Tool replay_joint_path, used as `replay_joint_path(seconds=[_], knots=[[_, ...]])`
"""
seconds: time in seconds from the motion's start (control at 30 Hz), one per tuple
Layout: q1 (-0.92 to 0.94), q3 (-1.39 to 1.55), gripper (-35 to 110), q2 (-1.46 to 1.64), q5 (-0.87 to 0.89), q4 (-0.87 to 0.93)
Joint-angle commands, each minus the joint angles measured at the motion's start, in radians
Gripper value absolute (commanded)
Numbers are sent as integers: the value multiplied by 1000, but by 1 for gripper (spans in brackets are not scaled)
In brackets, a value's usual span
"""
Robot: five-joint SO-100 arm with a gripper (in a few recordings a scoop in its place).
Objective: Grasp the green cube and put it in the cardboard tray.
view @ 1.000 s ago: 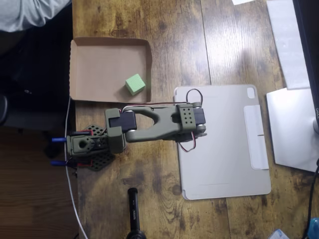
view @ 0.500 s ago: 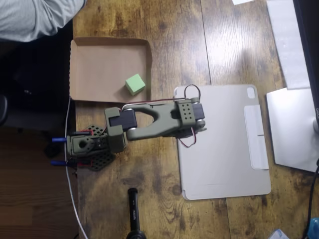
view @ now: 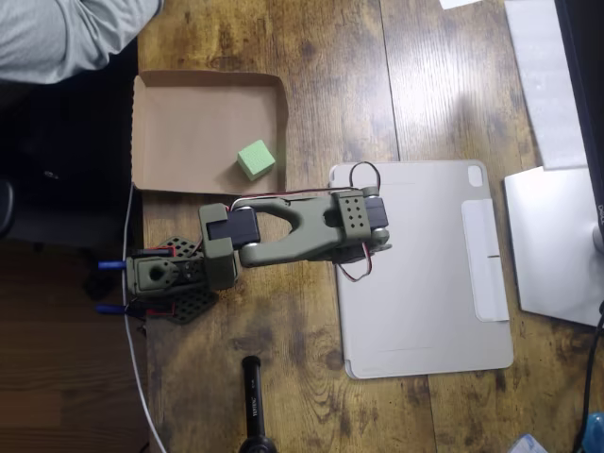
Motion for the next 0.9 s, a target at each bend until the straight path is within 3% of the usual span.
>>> replay_joint_path(seconds=[0.0, 0.87], knots=[[21, 5, 0, 31, 23, 23], [34, 5, 0, 15, 26, 25]])
